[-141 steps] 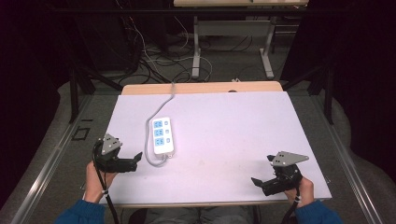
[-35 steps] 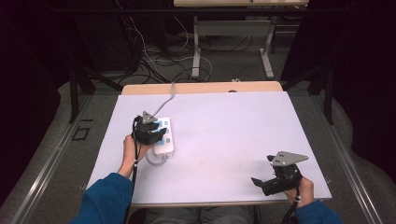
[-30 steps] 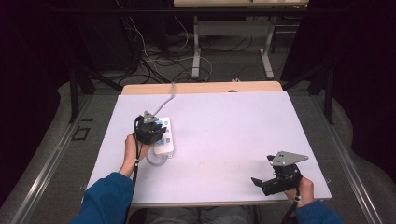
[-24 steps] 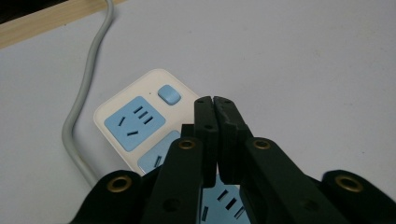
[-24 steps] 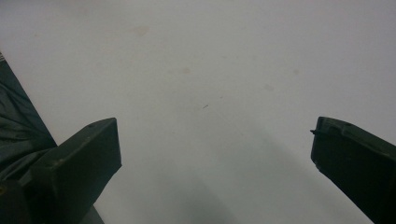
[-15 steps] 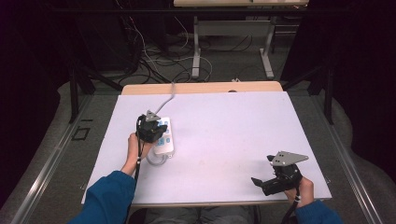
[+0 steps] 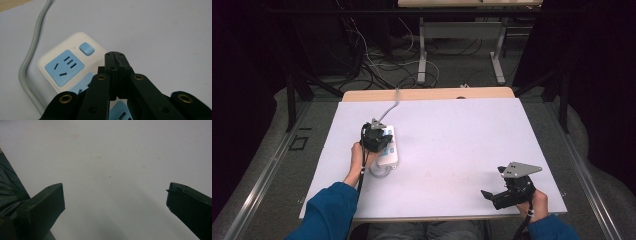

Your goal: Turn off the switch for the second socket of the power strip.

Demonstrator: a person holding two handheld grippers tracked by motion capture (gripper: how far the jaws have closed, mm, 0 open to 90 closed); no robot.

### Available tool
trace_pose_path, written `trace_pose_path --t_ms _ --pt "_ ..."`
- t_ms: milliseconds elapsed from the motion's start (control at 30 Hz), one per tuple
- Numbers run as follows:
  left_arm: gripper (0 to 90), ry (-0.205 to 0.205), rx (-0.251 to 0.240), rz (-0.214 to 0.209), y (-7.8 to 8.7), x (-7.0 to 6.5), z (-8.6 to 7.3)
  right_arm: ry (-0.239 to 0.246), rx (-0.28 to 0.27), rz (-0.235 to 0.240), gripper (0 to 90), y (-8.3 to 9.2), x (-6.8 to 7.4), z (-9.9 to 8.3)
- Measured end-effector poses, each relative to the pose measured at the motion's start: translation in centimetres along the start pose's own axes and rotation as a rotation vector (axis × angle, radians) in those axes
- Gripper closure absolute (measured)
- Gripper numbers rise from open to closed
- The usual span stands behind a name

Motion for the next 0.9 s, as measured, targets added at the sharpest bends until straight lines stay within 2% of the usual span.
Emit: trace_pose_path --t_ms 200,900 --pt "90.0 -0.003 0.014 0.001 -0.36 -0.11 -0.07 0.002 0.004 0.000 1.1 0.01 -0.01 -0.03" --pt "90.0 -0.007 0.007 0.011 -0.48 -0.18 -0.02 0.010 0.003 0.000 1.2 -0.03 -0.04 0.00"
Point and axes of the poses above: each handheld gripper's, and its own axes: y roughly backward along the jaws, z roughly out of its top, x roughly to its left, the point moved 10 cm from there along -y, roughly forward along the jaws, and after that the axes turned 12 degrees about x, right-handed, at the moved point
